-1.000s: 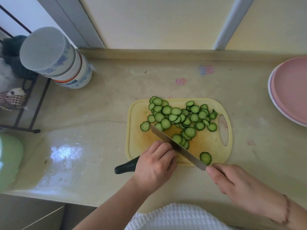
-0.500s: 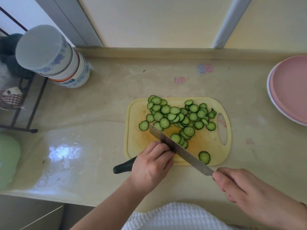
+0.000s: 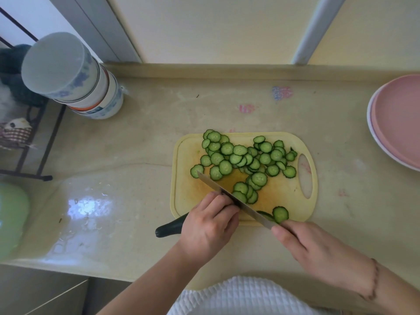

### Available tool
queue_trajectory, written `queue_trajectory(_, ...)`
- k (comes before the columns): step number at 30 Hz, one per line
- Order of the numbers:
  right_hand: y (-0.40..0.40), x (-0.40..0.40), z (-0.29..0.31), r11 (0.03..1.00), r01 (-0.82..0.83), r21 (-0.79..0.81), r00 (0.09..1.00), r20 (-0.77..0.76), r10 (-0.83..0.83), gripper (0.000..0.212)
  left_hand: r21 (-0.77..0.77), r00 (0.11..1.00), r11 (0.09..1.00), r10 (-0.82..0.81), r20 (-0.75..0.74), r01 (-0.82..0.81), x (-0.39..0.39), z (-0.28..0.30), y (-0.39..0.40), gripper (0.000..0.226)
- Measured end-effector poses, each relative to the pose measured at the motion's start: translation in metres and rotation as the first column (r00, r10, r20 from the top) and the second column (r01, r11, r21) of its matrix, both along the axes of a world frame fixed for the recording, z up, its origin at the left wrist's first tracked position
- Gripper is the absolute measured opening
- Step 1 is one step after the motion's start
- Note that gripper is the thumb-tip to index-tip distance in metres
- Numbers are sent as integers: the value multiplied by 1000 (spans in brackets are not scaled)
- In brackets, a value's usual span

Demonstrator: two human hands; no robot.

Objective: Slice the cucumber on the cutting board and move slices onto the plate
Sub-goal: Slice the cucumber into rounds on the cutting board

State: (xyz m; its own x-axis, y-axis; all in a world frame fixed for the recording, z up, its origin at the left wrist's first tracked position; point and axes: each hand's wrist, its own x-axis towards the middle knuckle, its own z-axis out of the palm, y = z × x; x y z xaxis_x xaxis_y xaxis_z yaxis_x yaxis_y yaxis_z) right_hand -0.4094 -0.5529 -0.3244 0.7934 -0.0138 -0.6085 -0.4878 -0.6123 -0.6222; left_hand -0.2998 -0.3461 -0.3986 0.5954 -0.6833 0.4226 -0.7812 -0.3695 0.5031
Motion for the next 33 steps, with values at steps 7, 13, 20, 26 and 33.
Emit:
queue_trajectory(7,-15,5,4,998,62,29,998,-1,-62,71,79,1000,997,-8,26,6,-2,0,8,8)
queue_trajectory(13,-19,1,18,987,101,121,994,-64,-94,65,30,1000,1000,-10,25,10,0,-1,10,4)
queue_trajectory(20,-17,-5,31,989,66,134,998,-28,-63,69,17,999,1000,3,33,-3,-1,-3,9,3)
queue_trajectory(26,-13,-7,31,996,34,82,999,-7,-34,72,22,1000,1000,5,26,-6,-2,-4,8,5)
queue_trajectory(33,-8,-7,35,998,28,56,999,-20,-27,64,30,1000,1000,-3,18,2,-2,-5,8,3)
